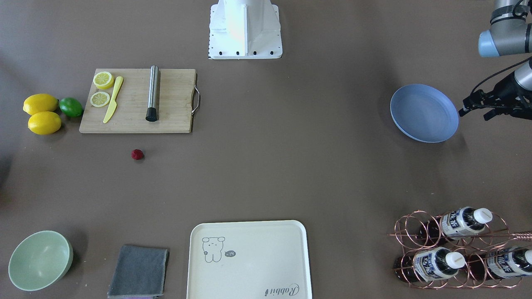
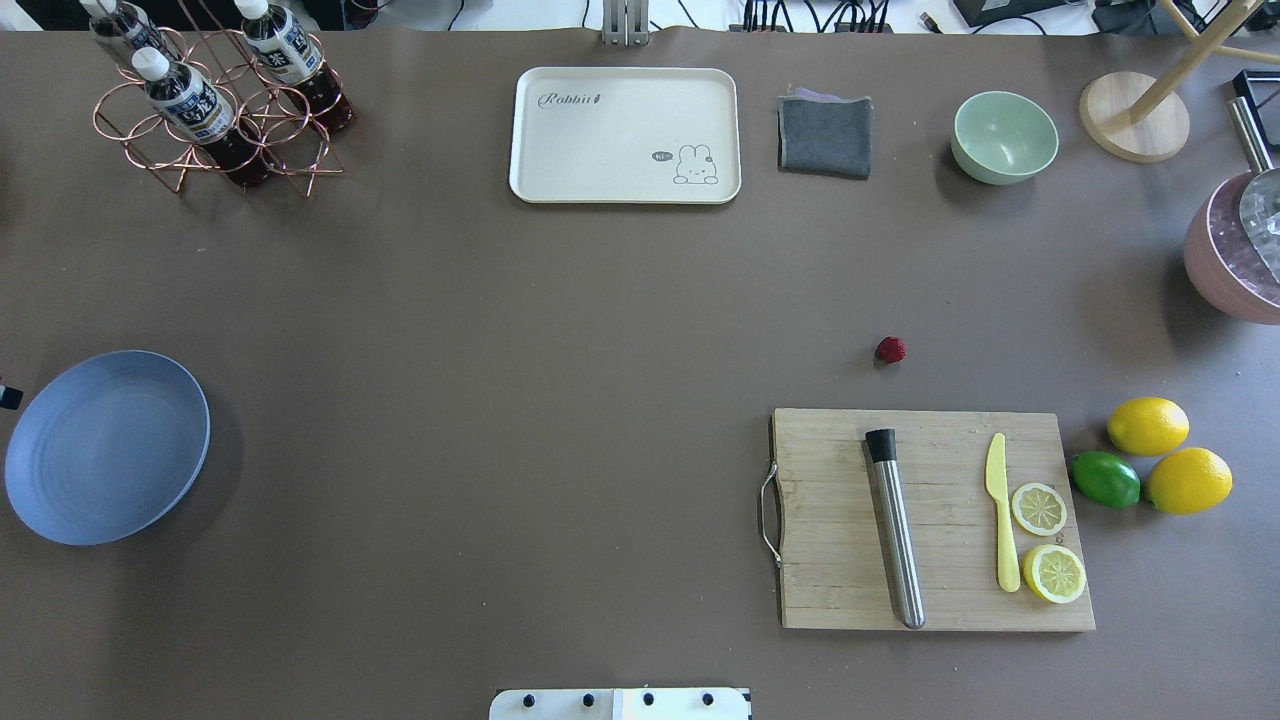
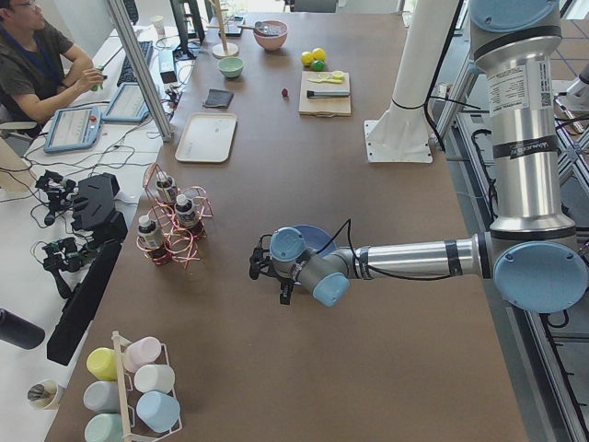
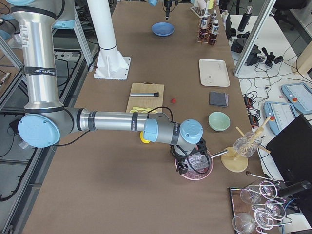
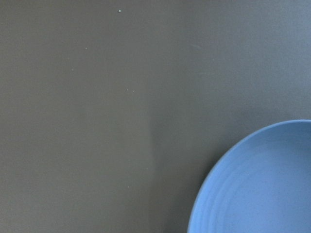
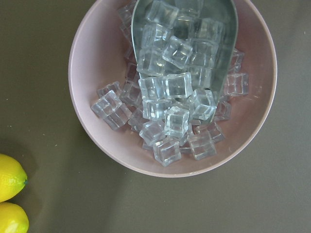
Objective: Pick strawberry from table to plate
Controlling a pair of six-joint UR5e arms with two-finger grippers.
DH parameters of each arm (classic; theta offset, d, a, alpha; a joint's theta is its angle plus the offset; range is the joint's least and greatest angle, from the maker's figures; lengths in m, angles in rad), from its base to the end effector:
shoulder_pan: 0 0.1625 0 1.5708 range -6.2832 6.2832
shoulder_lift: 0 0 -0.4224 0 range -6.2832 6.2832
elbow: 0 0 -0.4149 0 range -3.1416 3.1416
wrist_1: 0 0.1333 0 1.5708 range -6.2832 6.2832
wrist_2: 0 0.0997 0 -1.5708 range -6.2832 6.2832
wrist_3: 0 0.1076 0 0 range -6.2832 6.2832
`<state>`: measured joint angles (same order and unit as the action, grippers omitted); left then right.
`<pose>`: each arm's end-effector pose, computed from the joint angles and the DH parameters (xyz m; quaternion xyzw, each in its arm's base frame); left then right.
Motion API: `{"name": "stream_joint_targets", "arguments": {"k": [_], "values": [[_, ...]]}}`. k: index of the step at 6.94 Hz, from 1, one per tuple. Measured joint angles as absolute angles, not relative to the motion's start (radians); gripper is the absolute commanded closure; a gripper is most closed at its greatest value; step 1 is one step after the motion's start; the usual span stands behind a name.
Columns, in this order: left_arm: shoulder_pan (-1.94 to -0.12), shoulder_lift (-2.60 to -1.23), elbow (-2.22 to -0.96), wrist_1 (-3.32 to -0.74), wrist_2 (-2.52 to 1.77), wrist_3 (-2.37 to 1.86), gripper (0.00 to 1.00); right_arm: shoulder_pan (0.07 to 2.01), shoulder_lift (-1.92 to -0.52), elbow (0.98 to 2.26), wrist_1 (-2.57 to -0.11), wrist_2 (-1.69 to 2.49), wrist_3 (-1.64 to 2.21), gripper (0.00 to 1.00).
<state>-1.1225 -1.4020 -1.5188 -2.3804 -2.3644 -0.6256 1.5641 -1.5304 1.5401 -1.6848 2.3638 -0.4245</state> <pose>0.1478 -0.4379 0.6771 0.0408 0.4547 0.0336 0.8891 0.0531 -0.5236 0.6660 0.0329 -0.3873 -0.1774 0.9041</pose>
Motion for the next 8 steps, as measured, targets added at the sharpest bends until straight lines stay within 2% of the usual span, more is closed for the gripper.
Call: {"name": "stream_joint_targets", "arguments": {"k": [2, 3, 4, 5, 7, 8], "values": [[-1.075, -1.405, -1.478, -2.462, -2.352, -0.683, 0.35, 1.562, -1.531, 1.539, -1.684, 2.364, -0.424, 0.00], [-1.062, -1.408, -1.463, -2.486, -2.350, -0.690, 0.35, 1.562, -1.531, 1.539, -1.685, 2.364, -0.423, 0.00], [-1.056, -1.409, -1.457, -2.498, -2.349, -0.692, 0.39, 1.562, -1.531, 1.539, -1.685, 2.364, -0.423, 0.00], [-1.053, -1.409, -1.456, -2.502, -2.349, -0.693, 0.47, 1.562, -1.531, 1.538, -1.685, 2.364, -0.423, 0.00], [-1.052, -1.410, -1.455, -2.504, -2.350, -0.693, 0.52, 1.561, -1.531, 1.537, -1.685, 2.364, -0.423, 0.00], [-1.051, -1.410, -1.455, -2.505, -2.350, -0.693, 0.67, 1.560, -1.531, 1.537, -1.685, 2.364, -0.424, 0.00]]}}
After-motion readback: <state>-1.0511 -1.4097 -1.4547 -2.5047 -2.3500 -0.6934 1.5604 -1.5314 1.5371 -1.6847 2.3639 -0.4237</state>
